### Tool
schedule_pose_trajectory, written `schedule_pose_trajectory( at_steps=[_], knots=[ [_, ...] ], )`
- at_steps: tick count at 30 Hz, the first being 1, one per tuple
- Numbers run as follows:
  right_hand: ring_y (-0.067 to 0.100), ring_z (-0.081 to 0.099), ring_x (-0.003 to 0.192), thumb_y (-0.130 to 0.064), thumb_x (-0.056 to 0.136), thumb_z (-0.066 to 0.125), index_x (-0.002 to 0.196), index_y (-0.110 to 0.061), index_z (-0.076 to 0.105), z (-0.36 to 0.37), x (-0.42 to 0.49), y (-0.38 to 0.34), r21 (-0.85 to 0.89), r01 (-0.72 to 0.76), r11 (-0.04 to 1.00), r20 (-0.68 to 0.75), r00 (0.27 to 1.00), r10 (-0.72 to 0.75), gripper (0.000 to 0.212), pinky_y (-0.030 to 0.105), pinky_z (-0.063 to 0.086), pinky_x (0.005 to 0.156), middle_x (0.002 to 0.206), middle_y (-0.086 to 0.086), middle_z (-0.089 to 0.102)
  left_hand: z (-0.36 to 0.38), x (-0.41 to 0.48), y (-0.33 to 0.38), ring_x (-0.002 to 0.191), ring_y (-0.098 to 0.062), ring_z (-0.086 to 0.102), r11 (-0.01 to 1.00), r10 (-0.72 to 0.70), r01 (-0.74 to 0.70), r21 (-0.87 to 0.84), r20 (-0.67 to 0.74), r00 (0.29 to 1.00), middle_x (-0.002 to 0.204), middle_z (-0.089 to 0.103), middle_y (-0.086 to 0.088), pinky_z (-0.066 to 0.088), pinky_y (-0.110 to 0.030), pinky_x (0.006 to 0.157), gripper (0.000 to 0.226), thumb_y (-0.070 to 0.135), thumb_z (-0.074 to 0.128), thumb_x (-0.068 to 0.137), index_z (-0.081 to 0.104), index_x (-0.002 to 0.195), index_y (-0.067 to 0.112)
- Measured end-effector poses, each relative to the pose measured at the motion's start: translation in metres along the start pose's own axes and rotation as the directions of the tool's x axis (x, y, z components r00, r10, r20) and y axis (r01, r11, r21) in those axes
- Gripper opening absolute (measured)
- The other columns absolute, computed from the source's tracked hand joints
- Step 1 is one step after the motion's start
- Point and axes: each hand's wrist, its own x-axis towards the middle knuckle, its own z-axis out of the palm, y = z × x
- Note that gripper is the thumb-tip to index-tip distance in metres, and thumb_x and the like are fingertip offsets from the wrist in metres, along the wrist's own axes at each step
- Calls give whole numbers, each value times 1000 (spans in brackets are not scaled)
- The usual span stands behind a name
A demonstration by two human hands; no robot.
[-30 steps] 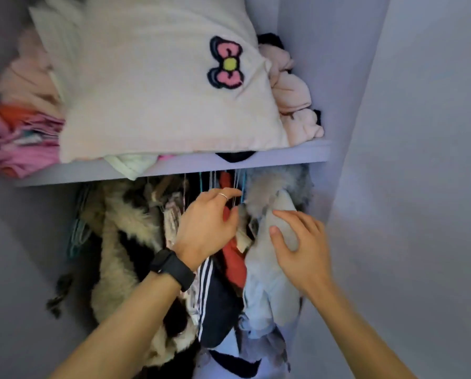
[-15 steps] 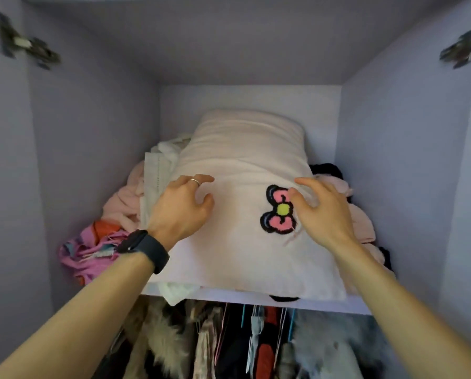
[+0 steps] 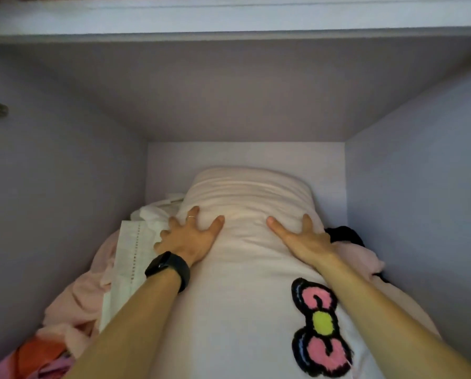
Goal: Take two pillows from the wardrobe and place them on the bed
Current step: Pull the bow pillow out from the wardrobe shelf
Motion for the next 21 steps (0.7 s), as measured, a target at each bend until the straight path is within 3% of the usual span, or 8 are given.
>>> schedule_pose_trajectory(
  at_steps=[5,12,17,21],
  knots=[
    [40,20,146,-109,44,20,151,-52,-8,41,12,24,-49,-24,998,-106,994,19,124,61,26,113,164,9,8,33,6,-7,133,-39,36,996,-23,31,85,-103,994,156,25,-13,28,-54,107,96,97,20,68,3,151,52],
    [39,37,126,-100,59,34,143,-38,25,38,24,26,-166,10,986,-183,982,-41,105,50,41,99,136,11,31,30,11,-11,121,-40,41,996,84,-84,9,-171,982,135,40,-16,39,-49,98,82,86,45,74,34,139,38],
    [40,50,114,-82,80,45,142,-25,36,38,22,27,-196,62,979,-250,962,-111,86,40,42,79,134,17,36,24,9,-5,109,-37,56,979,190,-202,-36,-216,958,123,52,-14,46,-41,77,65,74,57,79,44,124,29],
    [38,54,108,-71,89,45,136,-21,46,29,9,21,-246,124,961,-356,911,-209,69,38,43,77,130,19,43,14,0,3,106,-35,57,964,243,-265,-39,-282,928,116,55,-10,46,-40,72,56,69,58,82,46,120,28]
  ],
)
